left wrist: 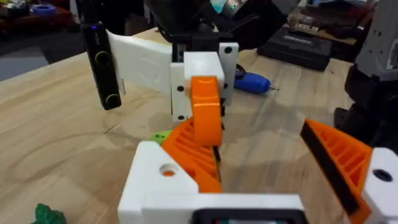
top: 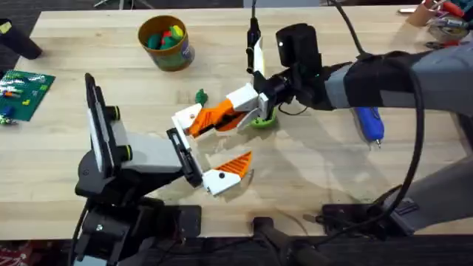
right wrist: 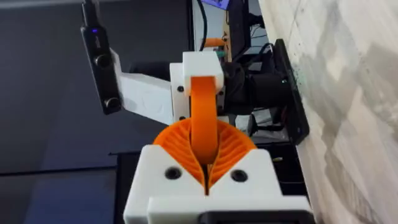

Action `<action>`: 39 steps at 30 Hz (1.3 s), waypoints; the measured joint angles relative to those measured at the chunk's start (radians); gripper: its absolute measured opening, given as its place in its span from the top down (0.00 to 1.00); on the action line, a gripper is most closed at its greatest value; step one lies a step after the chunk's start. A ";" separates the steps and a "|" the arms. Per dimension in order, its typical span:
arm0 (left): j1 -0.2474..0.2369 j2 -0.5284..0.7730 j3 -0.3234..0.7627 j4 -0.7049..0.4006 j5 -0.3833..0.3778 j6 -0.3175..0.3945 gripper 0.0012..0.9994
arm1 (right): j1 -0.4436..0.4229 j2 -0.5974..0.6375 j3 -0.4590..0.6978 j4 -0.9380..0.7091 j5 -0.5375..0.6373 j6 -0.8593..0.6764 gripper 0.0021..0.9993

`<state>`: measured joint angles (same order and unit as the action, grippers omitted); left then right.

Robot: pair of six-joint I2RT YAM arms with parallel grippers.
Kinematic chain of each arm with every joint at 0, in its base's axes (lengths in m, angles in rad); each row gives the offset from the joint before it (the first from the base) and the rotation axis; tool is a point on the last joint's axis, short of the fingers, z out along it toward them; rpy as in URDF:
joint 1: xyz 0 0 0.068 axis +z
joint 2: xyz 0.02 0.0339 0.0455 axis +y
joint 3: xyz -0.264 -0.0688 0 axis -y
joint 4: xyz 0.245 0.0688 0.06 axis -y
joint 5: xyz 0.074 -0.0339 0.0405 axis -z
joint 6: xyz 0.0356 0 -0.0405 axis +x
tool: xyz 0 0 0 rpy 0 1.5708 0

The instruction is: Pick up the gripper from the table and insert it into the empty holder that is missing its gripper. Then pick up a screw, insert it into the mounting hole, and use the screwdriver to tighten it. Finally, clean up the table by picking up the vegetable and placing it into the bucket.

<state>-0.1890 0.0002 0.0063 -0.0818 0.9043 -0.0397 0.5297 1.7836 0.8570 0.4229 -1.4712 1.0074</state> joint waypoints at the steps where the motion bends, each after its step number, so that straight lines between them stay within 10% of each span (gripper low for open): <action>1: 0.000 0.000 0.000 0.000 0.000 -0.002 0.01 | 0.000 0.000 0.000 0.000 0.002 0.004 0.99; 39: 0.014 0.000 0.000 0.003 -0.044 -0.013 0.01 | 0.032 0.025 -0.019 0.278 0.090 0.225 0.99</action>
<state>-0.1749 0.0002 0.0067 -0.0784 0.8600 -0.0528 0.5617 1.8088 0.8375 0.7014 -1.3815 1.2320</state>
